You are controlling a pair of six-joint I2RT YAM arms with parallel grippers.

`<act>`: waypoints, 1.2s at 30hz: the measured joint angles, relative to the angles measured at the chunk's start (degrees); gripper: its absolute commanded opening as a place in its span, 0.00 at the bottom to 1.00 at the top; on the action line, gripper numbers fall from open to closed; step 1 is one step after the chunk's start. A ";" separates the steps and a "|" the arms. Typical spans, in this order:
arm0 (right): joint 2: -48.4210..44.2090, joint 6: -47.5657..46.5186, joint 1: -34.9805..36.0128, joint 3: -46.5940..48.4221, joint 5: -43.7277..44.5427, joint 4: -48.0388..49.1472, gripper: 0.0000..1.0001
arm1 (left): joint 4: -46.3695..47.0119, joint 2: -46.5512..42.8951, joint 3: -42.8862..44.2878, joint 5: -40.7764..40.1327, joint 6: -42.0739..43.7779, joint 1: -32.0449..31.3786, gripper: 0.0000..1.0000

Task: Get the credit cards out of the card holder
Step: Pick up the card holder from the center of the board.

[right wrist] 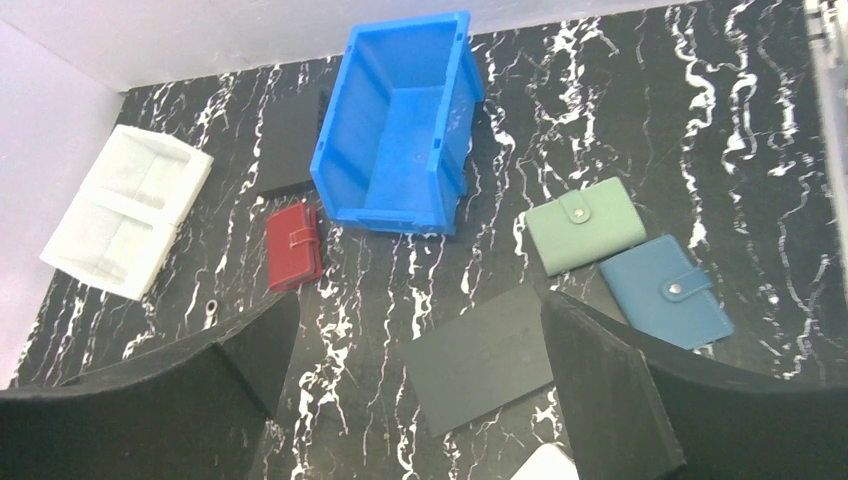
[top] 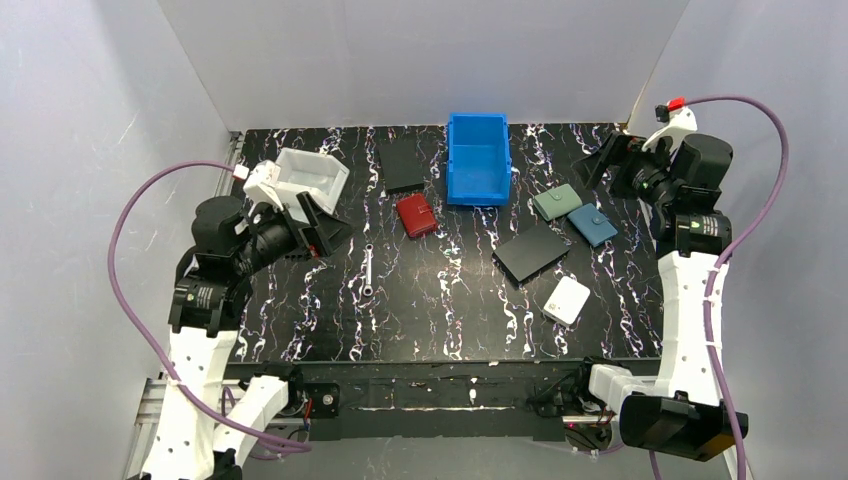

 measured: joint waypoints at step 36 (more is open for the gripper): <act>9.79 -41.51 4.83 -25.27 -38.95 0.26 1.00 | 36.39 57.11 -5.27 -12.11 -13.25 -15.34 0.99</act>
